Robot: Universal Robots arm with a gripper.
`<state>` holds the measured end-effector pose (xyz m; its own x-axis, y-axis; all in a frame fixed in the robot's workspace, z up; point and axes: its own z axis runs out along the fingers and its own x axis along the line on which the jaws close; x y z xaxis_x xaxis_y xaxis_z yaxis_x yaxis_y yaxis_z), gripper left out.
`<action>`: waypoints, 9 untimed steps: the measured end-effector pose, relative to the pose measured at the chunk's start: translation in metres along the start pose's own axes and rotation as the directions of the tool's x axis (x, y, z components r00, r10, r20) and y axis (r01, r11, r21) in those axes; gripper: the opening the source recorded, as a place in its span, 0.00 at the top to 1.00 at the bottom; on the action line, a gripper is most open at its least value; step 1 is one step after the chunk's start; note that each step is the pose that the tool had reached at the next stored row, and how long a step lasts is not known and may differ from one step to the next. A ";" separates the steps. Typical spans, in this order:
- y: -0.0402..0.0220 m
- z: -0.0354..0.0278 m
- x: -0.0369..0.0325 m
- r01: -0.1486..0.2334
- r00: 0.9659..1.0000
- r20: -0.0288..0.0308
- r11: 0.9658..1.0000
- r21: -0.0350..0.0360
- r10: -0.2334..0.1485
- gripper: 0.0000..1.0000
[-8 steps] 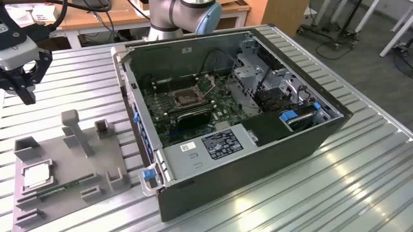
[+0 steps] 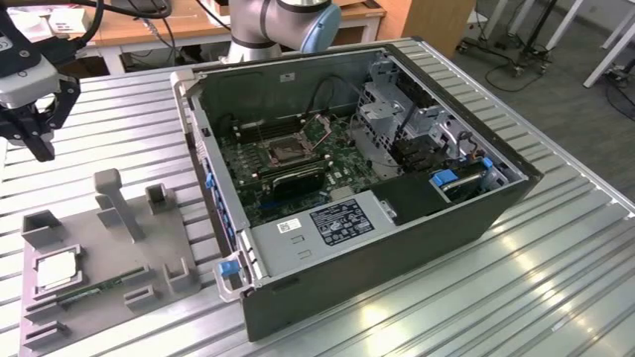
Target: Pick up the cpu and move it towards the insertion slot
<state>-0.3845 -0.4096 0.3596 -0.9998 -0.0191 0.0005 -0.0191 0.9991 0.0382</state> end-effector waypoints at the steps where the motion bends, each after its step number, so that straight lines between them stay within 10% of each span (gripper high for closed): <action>1: -0.0003 0.0000 0.0000 0.000 1.000 0.000 1.000 0.000 0.000 0.89; 9: -0.0040 -0.0001 0.0005 0.000 1.000 0.000 1.000 0.000 0.000 0.89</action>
<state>-0.3849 -0.4136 0.3596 -0.9998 -0.0191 0.0005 -0.0191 0.9991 0.0382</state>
